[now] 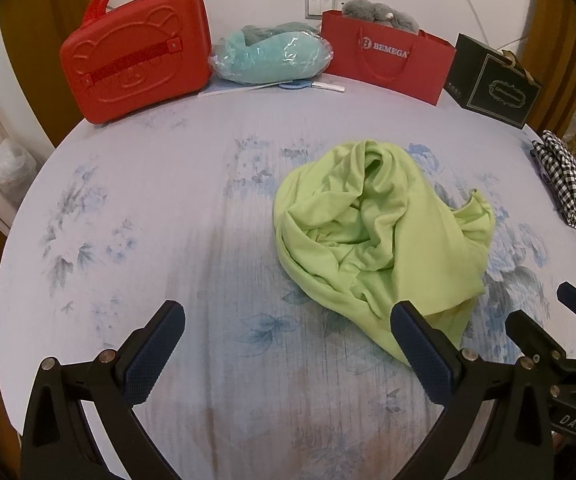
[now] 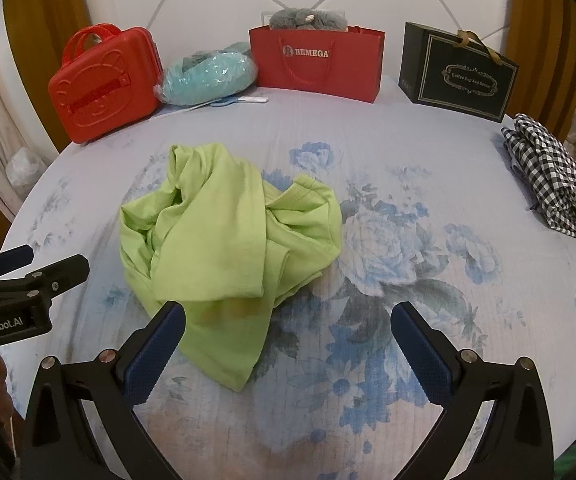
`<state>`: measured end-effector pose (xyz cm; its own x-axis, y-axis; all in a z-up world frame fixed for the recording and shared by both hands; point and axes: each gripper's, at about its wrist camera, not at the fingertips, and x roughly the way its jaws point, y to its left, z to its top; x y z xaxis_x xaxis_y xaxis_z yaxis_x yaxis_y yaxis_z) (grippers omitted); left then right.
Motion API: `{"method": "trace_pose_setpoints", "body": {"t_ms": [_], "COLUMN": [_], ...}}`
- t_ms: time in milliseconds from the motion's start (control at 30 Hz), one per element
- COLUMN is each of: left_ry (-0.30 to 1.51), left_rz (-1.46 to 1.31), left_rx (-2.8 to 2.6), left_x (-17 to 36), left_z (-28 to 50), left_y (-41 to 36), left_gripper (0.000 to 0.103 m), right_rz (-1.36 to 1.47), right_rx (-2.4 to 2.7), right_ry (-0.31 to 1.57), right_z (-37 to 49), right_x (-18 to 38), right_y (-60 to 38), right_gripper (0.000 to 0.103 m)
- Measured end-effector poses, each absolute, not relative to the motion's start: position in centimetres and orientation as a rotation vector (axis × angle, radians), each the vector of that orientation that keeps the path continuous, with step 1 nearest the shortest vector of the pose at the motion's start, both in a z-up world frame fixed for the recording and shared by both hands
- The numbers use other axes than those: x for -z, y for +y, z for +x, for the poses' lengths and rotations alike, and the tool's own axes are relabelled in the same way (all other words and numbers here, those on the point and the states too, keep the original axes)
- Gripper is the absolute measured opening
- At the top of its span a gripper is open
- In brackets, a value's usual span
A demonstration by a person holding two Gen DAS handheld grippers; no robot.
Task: Fold clothes
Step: 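Move both grippers toward the crumpled lime-green T-shirt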
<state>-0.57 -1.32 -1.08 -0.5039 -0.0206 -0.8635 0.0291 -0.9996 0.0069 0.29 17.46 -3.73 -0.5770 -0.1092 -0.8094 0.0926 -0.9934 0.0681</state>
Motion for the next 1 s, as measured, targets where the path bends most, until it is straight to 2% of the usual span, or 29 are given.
{"method": "trace_pose_setpoints", "body": {"t_ms": [1000], "left_ry": [0.051], "left_rz": [1.659], "left_rx": [2.656], "left_x": [4.0], "left_z": [-2.9], "left_y": [-1.3], "left_gripper": [0.103], "right_rz": [1.466], "right_rx": [2.689], "right_ry": [-0.051], "right_z": [-2.1], "right_x": [5.4], "right_y": [18.4], "right_gripper": [0.103]}}
